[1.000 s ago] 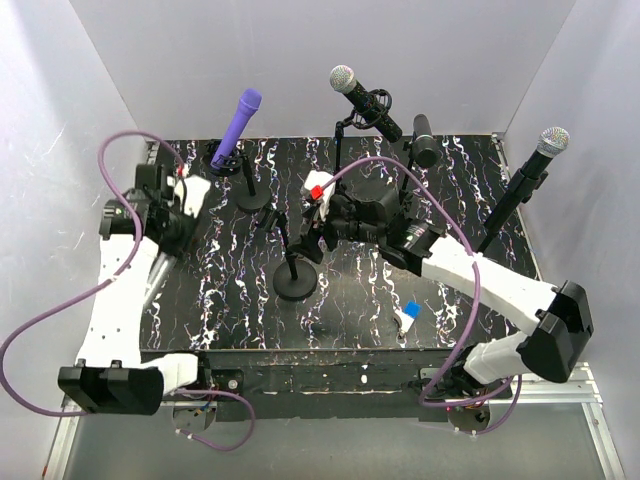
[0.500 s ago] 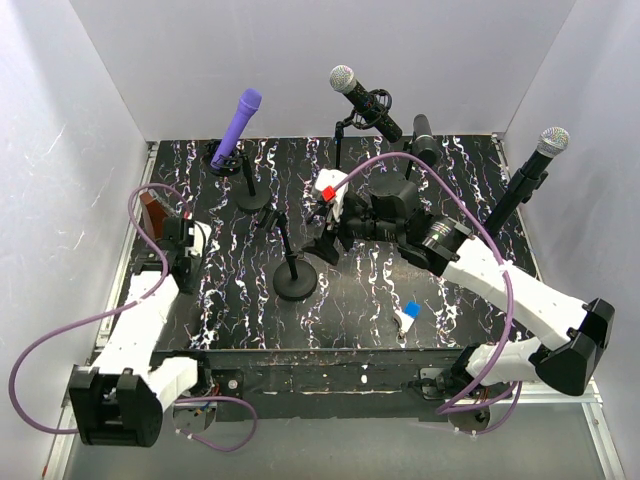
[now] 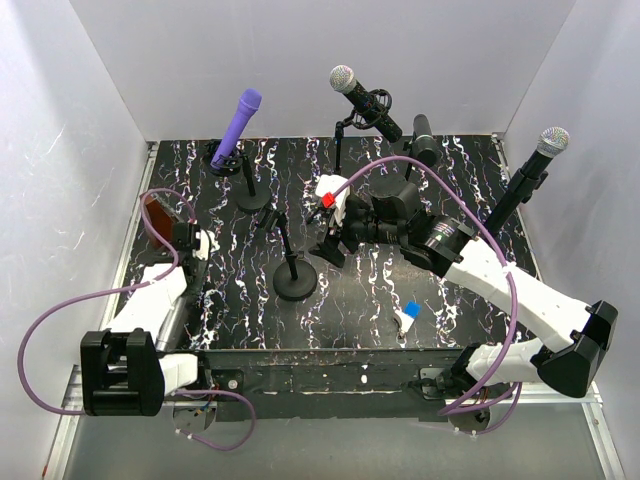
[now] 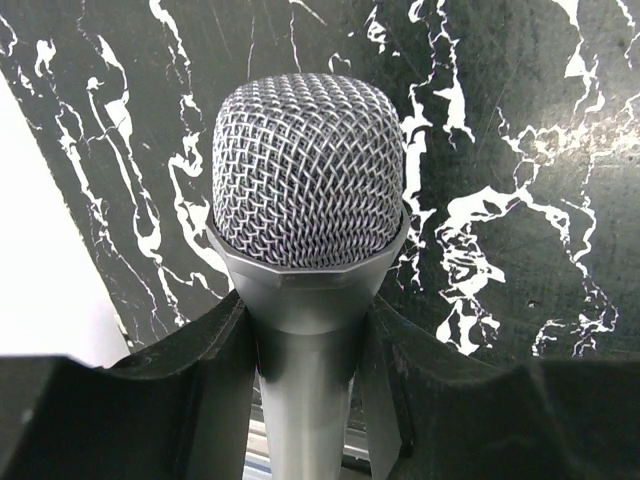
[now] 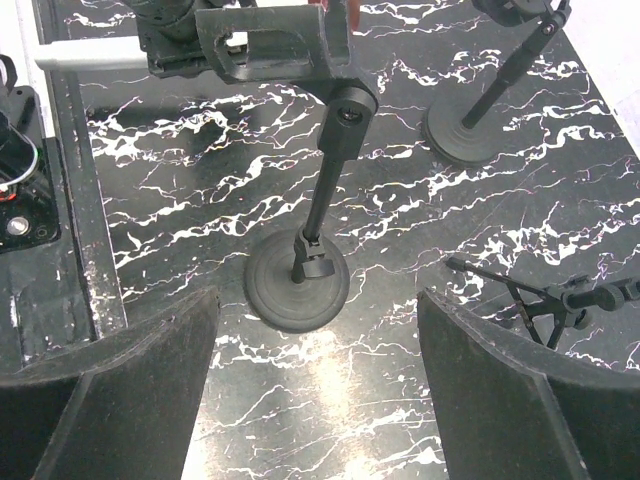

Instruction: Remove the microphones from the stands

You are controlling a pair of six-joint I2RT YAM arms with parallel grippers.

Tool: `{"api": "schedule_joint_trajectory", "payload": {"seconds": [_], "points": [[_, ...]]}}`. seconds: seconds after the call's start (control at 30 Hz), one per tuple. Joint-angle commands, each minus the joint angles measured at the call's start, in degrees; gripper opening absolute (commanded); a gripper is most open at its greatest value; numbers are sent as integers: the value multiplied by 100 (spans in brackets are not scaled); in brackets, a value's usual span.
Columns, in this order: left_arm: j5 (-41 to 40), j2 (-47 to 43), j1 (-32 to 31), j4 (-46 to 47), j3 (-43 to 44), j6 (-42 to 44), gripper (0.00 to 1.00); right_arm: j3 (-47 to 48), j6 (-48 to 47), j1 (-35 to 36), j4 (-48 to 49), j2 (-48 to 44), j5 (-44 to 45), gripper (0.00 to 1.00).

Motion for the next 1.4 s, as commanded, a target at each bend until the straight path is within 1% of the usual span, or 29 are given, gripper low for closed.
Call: {"api": "schedule_joint_trajectory", "payload": {"seconds": [0.0,0.1,0.33,0.4,0.57,0.67,0.73,0.77,0.83,0.9,0.93,1.0,1.03,1.1,1.27,1.37], "points": [[108,98,45,430,-103,75,31,153,-27,-13,76,-145,16,86],[178,133,53,527,-200,145,37,91,-35,-4,138,-171,15,86],[459,160,71,606,-428,400,39,100,-123,-5,164,-92,51,86],[451,151,71,658,-481,392,41,117,-115,-13,164,-75,25,86],[635,81,71,536,-473,401,62,109,-123,-13,164,-66,7,86],[810,11,71,247,-289,549,66,100,-106,-13,147,-75,7,86],[986,-94,71,-297,166,620,68,144,-97,-13,68,-92,33,86],[1248,-243,71,-656,430,673,71,153,-97,-13,15,-118,33,86],[2142,-725,71,-1315,1053,1084,76,179,-114,-13,-125,-154,59,86],[3162,-1279,71,-1826,1756,1549,81,231,-97,-31,-318,-180,59,86],[3802,-1499,71,-2159,2116,1865,84,240,-80,-39,-397,-197,59,86],[4858,-1650,71,-2740,2819,2516,87,223,-44,-66,-477,-232,51,86],[5263,-1642,71,-2978,3128,2684,87,206,-36,-83,-512,-241,42,86],[5949,-1494,71,-3102,3699,2817,87,170,0,-110,-565,-259,16,86],[7645,-765,71,-3033,4667,2985,87,197,158,-224,-837,-154,-291,86],[8105,-272,1,-2814,5081,2845,86,127,167,-286,-847,-136,-415,86]]}}
